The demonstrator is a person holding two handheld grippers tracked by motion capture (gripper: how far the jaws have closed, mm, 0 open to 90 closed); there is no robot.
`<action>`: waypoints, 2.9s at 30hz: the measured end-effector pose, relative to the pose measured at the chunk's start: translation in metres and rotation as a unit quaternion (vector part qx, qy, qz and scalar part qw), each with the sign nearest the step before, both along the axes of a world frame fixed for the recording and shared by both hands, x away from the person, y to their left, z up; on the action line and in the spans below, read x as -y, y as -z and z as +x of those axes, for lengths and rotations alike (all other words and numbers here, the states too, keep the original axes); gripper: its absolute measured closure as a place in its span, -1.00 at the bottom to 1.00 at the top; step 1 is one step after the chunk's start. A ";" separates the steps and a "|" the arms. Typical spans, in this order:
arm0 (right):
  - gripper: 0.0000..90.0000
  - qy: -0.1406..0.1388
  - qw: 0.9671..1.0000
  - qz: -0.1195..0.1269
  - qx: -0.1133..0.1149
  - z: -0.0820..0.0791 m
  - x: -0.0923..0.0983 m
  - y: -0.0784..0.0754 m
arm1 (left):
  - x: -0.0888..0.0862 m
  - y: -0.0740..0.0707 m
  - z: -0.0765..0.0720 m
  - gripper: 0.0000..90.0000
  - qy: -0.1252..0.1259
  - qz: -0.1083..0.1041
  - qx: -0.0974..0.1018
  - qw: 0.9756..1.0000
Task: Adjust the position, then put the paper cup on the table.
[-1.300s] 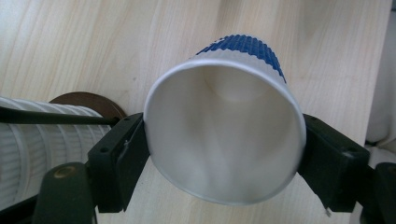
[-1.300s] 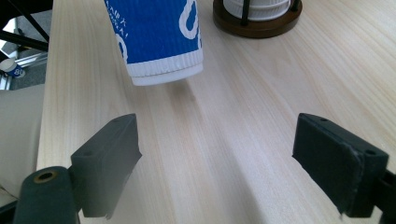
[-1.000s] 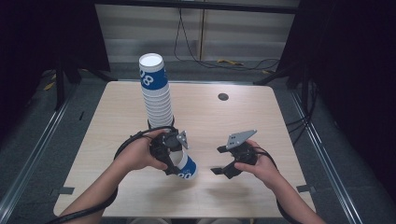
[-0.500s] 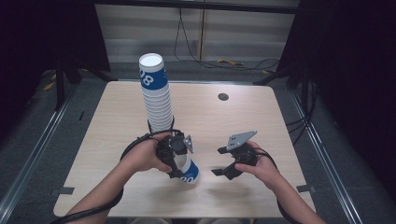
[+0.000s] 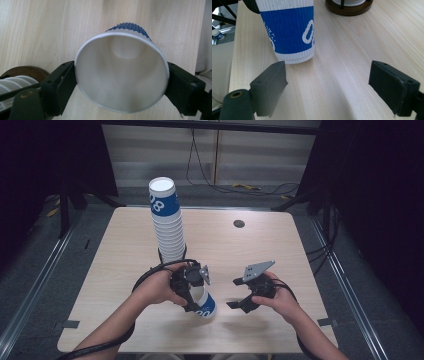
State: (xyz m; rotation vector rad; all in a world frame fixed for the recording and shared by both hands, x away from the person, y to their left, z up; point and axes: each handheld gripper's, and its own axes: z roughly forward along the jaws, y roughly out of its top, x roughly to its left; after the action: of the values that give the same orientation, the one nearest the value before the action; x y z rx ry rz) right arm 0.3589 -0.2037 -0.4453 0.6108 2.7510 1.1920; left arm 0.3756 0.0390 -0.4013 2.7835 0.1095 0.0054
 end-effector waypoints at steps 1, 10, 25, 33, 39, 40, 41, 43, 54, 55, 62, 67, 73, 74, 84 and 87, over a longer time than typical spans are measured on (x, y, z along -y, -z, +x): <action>-0.69 -0.001 1.000 0.000 -0.002 0.000 0.000 0.000 | 0.000 0.000 0.000 -0.63 0.001 -0.001 -0.001 1.000; -0.69 -0.003 1.000 -0.001 -0.003 -0.001 -0.001 0.002 | 0.007 -0.001 -0.003 -0.64 0.007 -0.007 -0.002 1.000; -0.69 -0.012 1.000 -0.003 -0.013 -0.005 -0.010 0.019 | 0.014 -0.002 -0.005 -0.65 0.013 -0.010 0.001 1.000; -0.69 -0.017 1.000 -0.001 -0.012 -0.005 -0.020 0.026 | 0.016 -0.002 -0.007 -0.65 0.015 -0.012 0.001 1.000; -0.69 -0.020 1.000 -0.004 -0.012 -0.005 -0.027 0.031 | 0.017 -0.003 -0.009 -0.66 0.021 -0.016 -0.001 1.000; -0.69 -0.020 1.000 -0.005 -0.012 -0.005 -0.028 0.031 | 0.017 -0.003 -0.010 -0.66 0.023 -0.018 0.000 1.000; -0.69 -0.020 1.000 -0.005 -0.010 -0.005 -0.029 0.032 | 0.018 -0.003 -0.010 -0.66 0.022 -0.021 0.002 1.000; -0.69 -0.018 1.000 -0.005 -0.010 -0.005 -0.030 0.032 | 0.018 -0.003 -0.011 -0.66 0.024 -0.026 0.002 0.999; -0.69 -0.022 1.000 -0.011 -0.006 -0.005 -0.033 0.031 | 0.012 -0.003 -0.013 -0.66 0.031 -0.034 0.006 0.999; -0.69 -0.022 1.000 -0.010 -0.006 -0.005 -0.033 0.031 | 0.011 -0.003 -0.014 -0.66 0.028 -0.037 0.005 0.999; -0.69 -0.024 1.000 -0.015 -0.005 -0.005 -0.030 0.030 | 0.004 -0.002 -0.016 -0.66 0.028 -0.038 0.010 0.999; -0.69 -0.024 1.000 -0.017 -0.004 -0.006 -0.028 0.028 | -0.002 -0.001 -0.016 -0.66 0.021 -0.043 0.006 0.999; -0.69 -0.026 0.999 -0.021 -0.004 -0.007 -0.027 0.027 | -0.009 0.002 -0.019 -0.67 0.014 -0.053 0.003 0.998; -0.69 -0.027 0.999 -0.020 -0.003 -0.006 -0.026 0.027 | -0.010 0.002 -0.019 -0.67 0.016 -0.053 0.005 0.998; -0.69 -0.022 0.999 -0.023 -0.002 -0.007 -0.023 0.026 | -0.018 0.008 -0.024 -0.67 0.007 -0.062 0.008 0.998; -0.69 -0.021 0.999 -0.024 -0.002 -0.008 -0.022 0.025 | -0.014 0.007 -0.025 -0.67 0.012 -0.057 0.010 0.998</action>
State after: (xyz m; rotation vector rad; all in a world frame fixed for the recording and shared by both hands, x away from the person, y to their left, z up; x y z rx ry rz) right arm 0.3514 -0.1817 -0.4707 0.5530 2.8003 1.1316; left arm 0.3510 0.0529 -0.4084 2.6690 0.0699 0.0216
